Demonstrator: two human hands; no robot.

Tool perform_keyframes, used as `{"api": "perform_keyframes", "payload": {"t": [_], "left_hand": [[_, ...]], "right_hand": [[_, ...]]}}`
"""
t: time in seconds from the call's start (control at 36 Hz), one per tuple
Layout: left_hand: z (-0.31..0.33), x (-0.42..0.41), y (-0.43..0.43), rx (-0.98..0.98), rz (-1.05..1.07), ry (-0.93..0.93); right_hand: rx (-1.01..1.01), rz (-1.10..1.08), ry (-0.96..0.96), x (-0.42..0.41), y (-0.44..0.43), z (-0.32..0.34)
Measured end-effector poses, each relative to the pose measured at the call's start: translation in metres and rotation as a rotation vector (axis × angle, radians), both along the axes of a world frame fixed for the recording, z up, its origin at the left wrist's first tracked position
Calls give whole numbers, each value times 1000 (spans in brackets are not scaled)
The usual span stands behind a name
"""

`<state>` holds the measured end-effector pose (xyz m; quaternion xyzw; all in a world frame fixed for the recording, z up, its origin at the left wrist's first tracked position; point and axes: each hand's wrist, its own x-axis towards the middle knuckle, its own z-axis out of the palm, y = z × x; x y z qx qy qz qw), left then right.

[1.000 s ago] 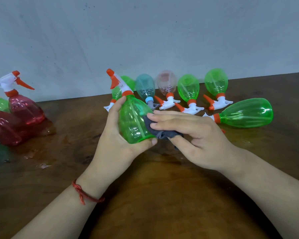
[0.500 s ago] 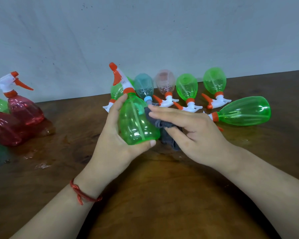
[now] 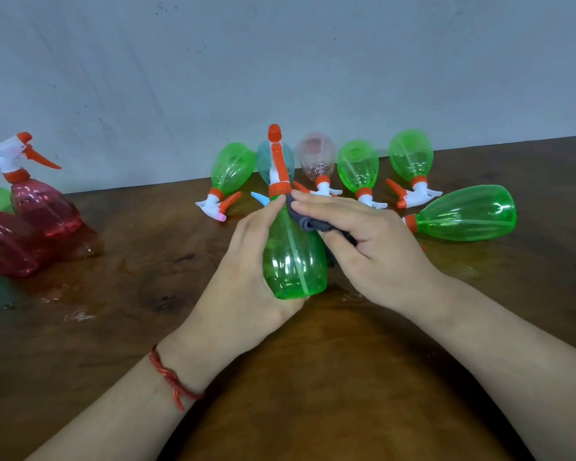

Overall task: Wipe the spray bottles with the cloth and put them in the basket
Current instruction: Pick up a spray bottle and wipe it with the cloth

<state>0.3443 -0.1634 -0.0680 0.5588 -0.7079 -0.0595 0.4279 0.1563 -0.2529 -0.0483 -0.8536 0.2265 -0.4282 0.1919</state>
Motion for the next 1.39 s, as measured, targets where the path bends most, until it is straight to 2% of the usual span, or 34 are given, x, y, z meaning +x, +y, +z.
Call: {"api": "perform_keyframes", "payload": {"t": [0.08,0.22,0.33,0.56,0.69,0.86,0.92,0.97,1.06,1.14,1.25,1.39], "left_hand": [[1,1,1,51,50,50],[5,3,1,159,107,299],[6,8,-2,179,160,400],[1,19,-10,240,141,645],[6,14,-4,194,151,527],[4,12,2,123,140,161],[5,9,3,96,102,72],[7,7,5,47,53,15],[6,7,7,13,-24,65],[6,7,9,69,-76,213],[9,7,9,149,-144,335],[11,5,11,165,-130,215]], "right_hand": [[-70,33,38,-2,0,-1],[-120,103,85,-2,1,0],[-182,134,104,-1,3,-2],[-239,166,129,0,8,-1],[-240,156,137,0,8,-2],[-155,69,63,0,6,-1],[-96,29,14,0,5,-1],[61,32,-82,0,5,1],[331,130,-235,-1,4,8],[431,205,-299,-2,5,12],[459,205,-310,-2,3,9],[370,136,-259,-1,-2,4]]}}
